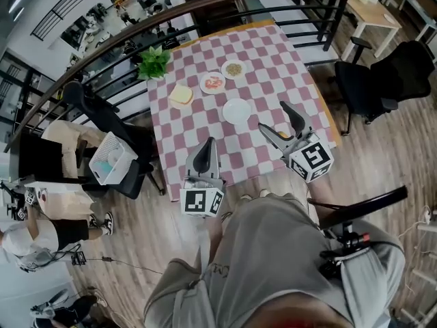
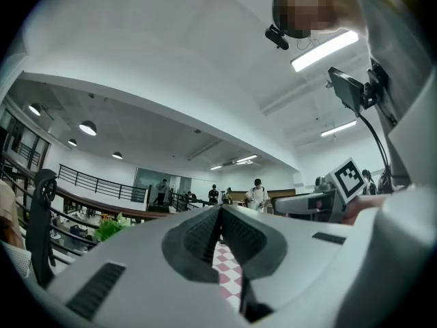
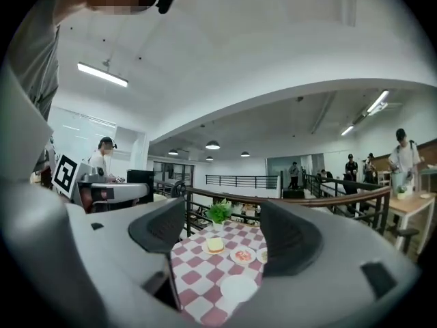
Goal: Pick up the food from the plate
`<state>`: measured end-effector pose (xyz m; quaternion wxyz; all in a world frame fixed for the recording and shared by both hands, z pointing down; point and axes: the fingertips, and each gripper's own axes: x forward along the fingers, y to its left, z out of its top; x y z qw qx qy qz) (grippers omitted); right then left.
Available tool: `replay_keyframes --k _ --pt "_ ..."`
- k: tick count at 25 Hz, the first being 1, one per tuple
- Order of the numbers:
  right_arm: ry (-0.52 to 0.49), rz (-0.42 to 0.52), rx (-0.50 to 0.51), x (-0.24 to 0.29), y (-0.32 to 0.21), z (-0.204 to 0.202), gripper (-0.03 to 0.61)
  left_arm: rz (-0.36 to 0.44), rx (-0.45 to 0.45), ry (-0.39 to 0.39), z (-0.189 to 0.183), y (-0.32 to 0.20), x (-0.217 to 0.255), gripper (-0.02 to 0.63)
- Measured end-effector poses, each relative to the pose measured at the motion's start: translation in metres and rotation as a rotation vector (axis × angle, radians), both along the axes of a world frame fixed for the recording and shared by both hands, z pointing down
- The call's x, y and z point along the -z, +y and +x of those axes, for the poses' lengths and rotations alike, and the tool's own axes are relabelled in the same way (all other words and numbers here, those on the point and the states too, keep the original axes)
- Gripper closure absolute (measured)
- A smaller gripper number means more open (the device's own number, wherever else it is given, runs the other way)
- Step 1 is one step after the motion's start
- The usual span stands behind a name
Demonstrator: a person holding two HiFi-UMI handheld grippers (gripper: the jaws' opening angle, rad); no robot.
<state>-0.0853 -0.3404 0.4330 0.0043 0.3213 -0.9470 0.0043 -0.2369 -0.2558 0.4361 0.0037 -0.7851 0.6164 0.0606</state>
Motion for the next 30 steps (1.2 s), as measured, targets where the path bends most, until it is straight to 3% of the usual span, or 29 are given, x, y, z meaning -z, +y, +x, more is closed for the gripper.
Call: replay_keyframes --k 3,4,6,9,30 --pt "0.017 -0.002 -0.007 -0.002 0.004 0.002 0.226 -0.004 -0.002 0.009 0.001 0.0 -0.001 0.606" --pt "0.019 -0.003 -0.014 -0.003 0.004 0.004 0.256 -0.003 -0.004 0.007 0.001 0.001 -0.002 0.605" --pt "0.019 -0.005 -0.037 -0.005 0.003 0.008 0.446 -0.002 -0.003 0.007 -0.001 0.002 -0.002 0.604" --pt "0.033 -0.007 -0.047 -0.01 0.004 0.012 0.53 -0.006 0.011 0.014 -0.004 0.003 -0.001 0.606" --pt "0.046 -0.015 -0.019 -0.017 0.01 0.013 0.55 -0.033 0.045 0.009 0.001 0.018 -0.012 0.606"
